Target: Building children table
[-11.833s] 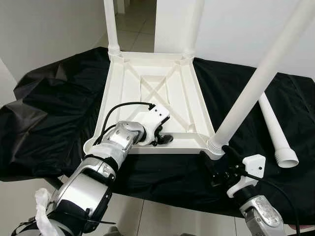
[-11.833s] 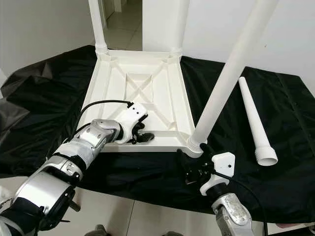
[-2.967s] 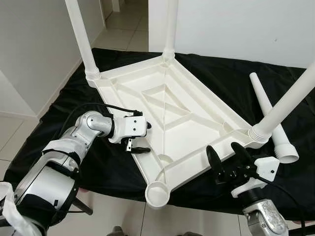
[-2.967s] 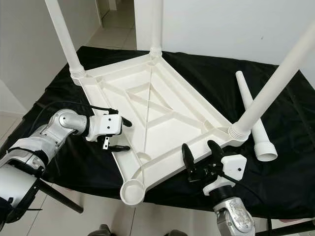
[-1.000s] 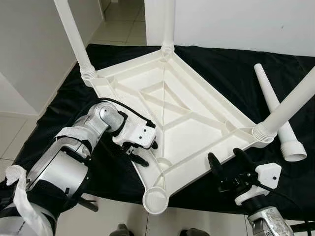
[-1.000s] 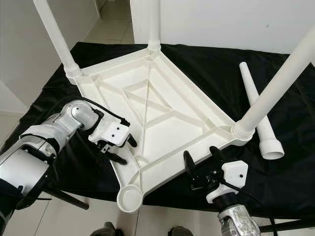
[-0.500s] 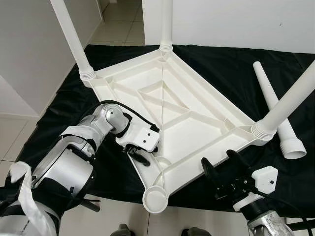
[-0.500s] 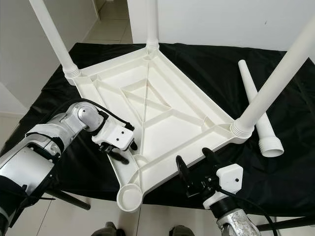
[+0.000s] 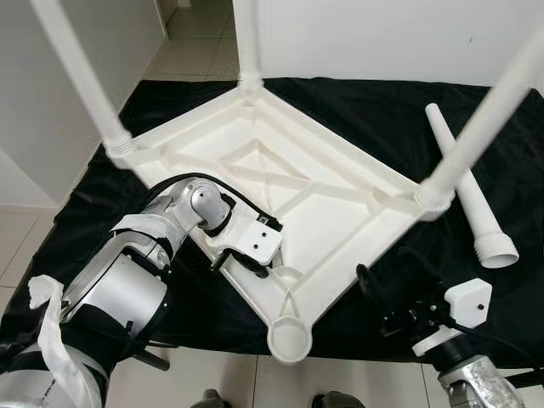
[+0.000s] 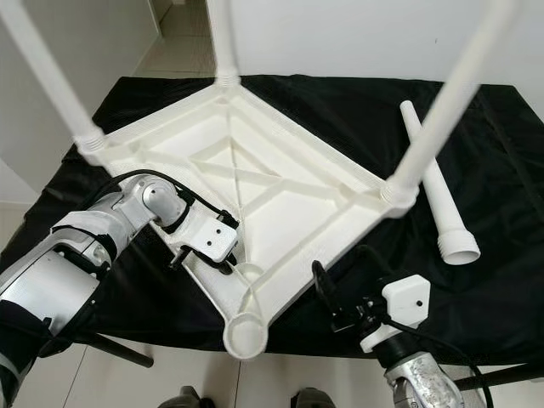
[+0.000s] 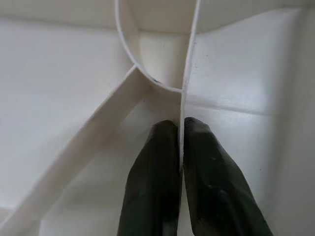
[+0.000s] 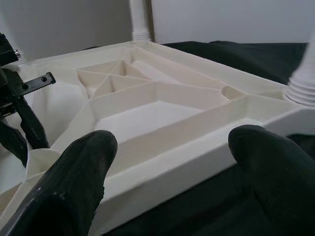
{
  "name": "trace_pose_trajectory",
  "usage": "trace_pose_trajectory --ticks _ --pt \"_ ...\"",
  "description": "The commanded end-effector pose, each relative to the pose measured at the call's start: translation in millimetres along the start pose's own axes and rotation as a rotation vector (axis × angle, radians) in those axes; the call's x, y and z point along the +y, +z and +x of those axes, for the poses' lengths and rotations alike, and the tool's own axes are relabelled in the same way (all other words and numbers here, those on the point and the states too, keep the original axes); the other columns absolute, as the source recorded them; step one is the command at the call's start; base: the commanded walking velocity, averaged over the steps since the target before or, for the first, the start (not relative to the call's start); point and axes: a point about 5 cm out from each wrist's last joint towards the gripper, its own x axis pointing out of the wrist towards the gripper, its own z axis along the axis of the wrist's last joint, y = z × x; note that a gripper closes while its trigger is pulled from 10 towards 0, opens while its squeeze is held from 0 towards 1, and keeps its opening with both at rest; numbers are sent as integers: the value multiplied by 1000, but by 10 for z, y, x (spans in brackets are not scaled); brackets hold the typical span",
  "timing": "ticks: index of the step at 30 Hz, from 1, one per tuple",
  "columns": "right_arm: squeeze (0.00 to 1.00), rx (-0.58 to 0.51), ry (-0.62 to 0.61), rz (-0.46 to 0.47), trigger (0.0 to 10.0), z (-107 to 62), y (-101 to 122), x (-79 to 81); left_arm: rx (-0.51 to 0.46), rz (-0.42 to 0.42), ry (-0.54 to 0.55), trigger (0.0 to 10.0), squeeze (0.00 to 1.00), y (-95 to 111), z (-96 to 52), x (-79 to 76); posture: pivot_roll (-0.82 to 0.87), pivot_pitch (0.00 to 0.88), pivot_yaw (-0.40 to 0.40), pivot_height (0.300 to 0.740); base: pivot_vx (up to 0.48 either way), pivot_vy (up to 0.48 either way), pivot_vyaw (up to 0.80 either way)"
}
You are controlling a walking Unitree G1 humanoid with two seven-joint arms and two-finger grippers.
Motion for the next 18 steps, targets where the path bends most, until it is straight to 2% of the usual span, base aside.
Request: trace_pose_trajectory --ticks 1,4,6,7,9,16,17,18 --pt "0 24 -2 15 10000 -4 -45 -8 14 -138 164 0 0 -197 -56 -57 -103 49 75 740 0 0 0" --pt "0 23 -3 13 10000 -1 -43 -11 9 -151 186 0 0 -206 -68 -50 -102 48 75 740 0 0 0" --pt "0 15 -14 6 10000 15 -38 -29 -20 -195 266 0 0 -220 -116 -12 -99 40 77 740 0 0 0" --pt "0 15 -14 6 10000 15 -38 -29 -20 -195 266 0 0 -220 -116 -12 -99 40 77 740 0 0 0" --pt "0 -6 -51 4 10000 58 -36 -72 -68 -255 381 0 0 -228 -171 47 -84 26 74 740 0 0 0" --pt "0 -35 -82 13 10000 153 -37 -113 -145 -302 478 0 0 -172 -174 135 -68 18 71 740 0 0 0" --pt "0 -38 -83 14 10000 164 -39 -116 -156 -303 487 4118 0 -157 -163 146 -67 16 69 740 0 0 0" --pt "0 -39 -83 15 10000 170 -40 -117 -162 -302 492 4118 0 -148 -157 152 -67 16 69 740 0 0 0"
